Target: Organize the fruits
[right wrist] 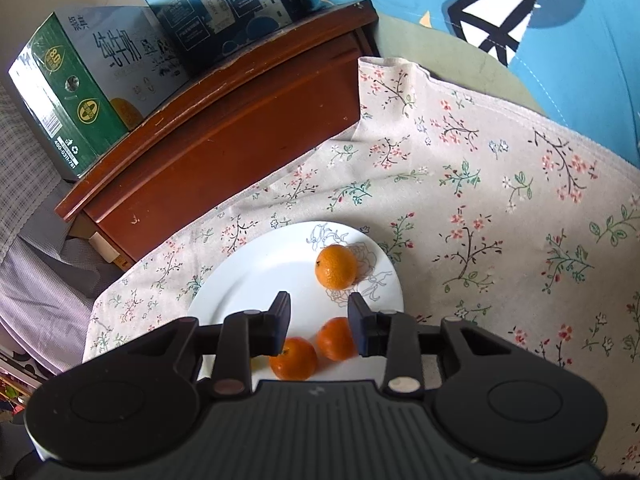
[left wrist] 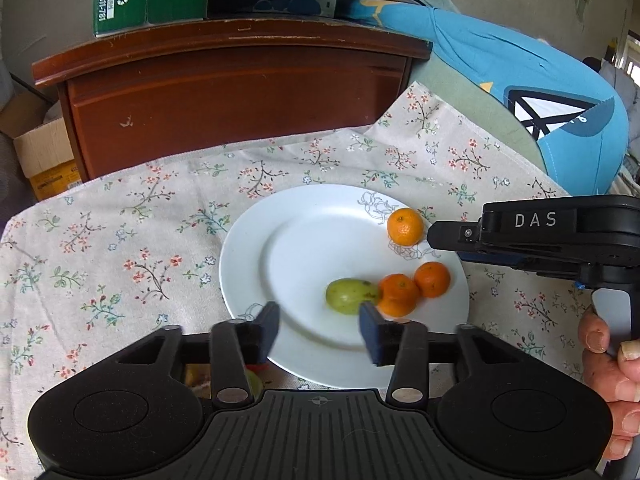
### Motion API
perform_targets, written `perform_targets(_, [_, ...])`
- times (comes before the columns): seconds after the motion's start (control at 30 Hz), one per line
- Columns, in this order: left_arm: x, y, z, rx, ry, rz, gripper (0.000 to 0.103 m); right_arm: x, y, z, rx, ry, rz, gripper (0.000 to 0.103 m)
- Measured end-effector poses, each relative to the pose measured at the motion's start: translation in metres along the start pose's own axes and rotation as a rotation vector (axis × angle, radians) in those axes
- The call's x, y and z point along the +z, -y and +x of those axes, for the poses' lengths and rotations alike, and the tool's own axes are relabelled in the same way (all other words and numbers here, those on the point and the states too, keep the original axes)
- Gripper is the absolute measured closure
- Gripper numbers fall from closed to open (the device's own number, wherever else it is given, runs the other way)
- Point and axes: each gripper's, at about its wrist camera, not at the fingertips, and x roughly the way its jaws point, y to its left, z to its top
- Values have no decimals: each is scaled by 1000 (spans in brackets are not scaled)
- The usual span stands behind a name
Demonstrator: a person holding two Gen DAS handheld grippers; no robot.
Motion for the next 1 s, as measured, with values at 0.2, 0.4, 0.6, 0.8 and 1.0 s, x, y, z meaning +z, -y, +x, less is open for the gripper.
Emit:
perform_targets(0.2, [5, -1, -7, 38, 27, -5, 26, 1, 0, -3, 2, 13, 4, 62])
perform_targets(0.4, [12, -5, -13, 70, 23, 3, 20, 0, -2, -3, 10, 9, 1, 61])
perform_targets(0.6, [15, -20, -28, 92, 21, -6, 20, -1, -7, -8, 24, 8, -27, 57])
perform_targets(0.8, [7, -44, -49, 143, 33, -76, 20, -10, -17, -21, 29, 17, -109, 57])
perform_targets(1.0, [-14, -70, -66, 188, 18, -191, 20, -30, -27, -35, 66, 1, -165, 56])
